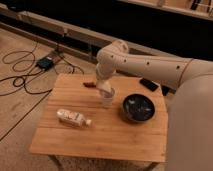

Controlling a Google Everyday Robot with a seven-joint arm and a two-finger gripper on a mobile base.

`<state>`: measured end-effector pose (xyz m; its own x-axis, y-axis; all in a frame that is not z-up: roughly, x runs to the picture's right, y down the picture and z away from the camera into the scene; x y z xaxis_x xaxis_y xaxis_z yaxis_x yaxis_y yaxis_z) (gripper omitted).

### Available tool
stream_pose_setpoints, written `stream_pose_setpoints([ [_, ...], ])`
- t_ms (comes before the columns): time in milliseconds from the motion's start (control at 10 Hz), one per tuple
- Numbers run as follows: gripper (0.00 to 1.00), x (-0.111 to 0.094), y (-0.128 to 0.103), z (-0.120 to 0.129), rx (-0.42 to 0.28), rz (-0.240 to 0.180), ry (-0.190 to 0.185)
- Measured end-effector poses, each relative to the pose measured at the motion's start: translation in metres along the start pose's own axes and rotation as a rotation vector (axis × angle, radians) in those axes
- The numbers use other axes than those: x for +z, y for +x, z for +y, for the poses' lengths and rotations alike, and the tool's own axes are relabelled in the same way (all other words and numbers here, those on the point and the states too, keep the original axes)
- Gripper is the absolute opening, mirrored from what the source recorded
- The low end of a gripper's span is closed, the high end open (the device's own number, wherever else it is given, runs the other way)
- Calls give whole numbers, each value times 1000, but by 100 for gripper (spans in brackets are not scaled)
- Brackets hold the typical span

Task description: Place the eraser in the ceramic cup

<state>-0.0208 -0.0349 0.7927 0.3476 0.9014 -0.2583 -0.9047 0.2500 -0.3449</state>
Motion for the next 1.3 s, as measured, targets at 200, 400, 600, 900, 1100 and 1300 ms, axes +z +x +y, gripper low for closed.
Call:
stream_pose_setpoints([
  [200,10,8,4,-7,40,15,-33],
  [400,28,12,6,-14,75,30,-51],
  [600,48,13,6,-18,95,43,-60],
  [900,72,14,6,-22,116,56,-74],
  [1100,72,15,6,-22,121,61,-85],
  [1300,72,16,7,-20,117,64,-101],
])
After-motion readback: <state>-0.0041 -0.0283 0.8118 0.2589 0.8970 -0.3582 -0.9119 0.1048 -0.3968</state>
